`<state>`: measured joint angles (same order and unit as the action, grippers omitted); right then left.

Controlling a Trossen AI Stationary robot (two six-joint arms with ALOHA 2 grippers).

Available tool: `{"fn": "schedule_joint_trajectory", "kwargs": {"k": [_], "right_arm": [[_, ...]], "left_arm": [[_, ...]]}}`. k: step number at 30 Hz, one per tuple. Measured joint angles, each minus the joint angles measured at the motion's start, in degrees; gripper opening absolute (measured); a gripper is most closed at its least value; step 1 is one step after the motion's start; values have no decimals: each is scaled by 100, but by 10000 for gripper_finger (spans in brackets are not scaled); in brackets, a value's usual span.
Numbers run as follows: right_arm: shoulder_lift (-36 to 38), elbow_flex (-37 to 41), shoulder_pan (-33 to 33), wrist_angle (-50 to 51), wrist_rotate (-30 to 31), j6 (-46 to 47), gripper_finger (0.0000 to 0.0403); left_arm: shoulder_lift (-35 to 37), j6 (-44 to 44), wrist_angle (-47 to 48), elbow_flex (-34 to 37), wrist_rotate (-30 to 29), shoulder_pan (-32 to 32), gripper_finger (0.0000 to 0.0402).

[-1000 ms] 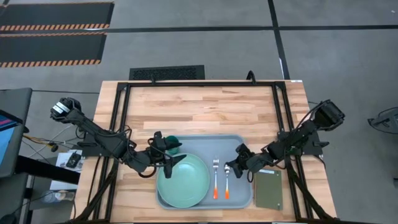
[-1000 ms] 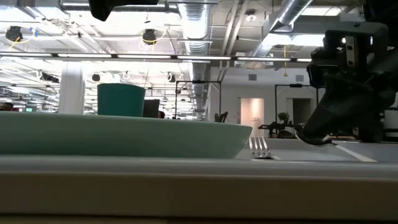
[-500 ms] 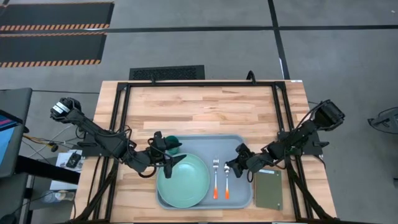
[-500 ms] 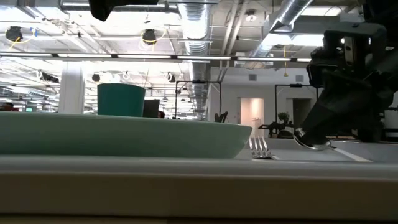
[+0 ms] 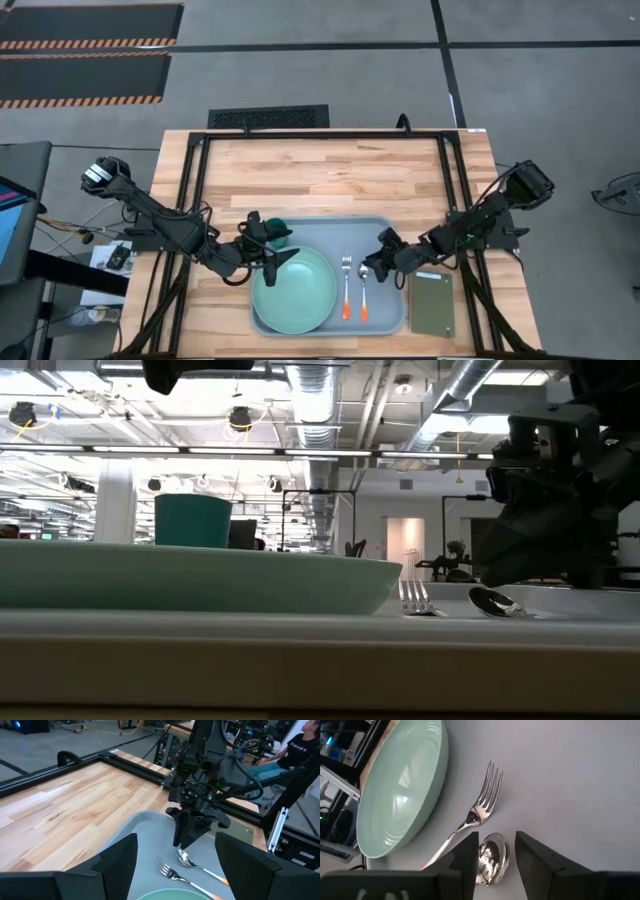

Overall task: Pick and place plate/cup/fork/spoon on tray
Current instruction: Return to Home Position

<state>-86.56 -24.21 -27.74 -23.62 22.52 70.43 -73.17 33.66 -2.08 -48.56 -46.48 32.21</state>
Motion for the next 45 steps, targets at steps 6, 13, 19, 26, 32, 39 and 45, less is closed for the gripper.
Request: {"fn": "schedule_joint_trajectory", "kwargs": {"k": [6,13,19,26,32,39,45], "right_arm": [[388,-9,25,-2,-149,-48,155],[1653,-11,69,-20,-1,-795,150],[3115,-11,167,-298,-66,-2190,149],[4717,-11,355,-153,-95,-4071,153],[5845,25,621,372,-543,-5162,149],[7282,631,1121,522,-914,-5489,150],[8370,1360,1450,466,-1068,-5392,153]], "left_arm": [[94,0,22,2,170,-2,254],[586,-229,-6,-27,260,0,254],[1552,-1795,3,-160,700,279,254],[2680,-3133,744,-165,731,434,254],[3501,-2488,1745,-96,1155,68,254],[4751,-2341,1335,910,2555,-442,254],[6070,-2063,1038,2068,2947,-762,254]]}}
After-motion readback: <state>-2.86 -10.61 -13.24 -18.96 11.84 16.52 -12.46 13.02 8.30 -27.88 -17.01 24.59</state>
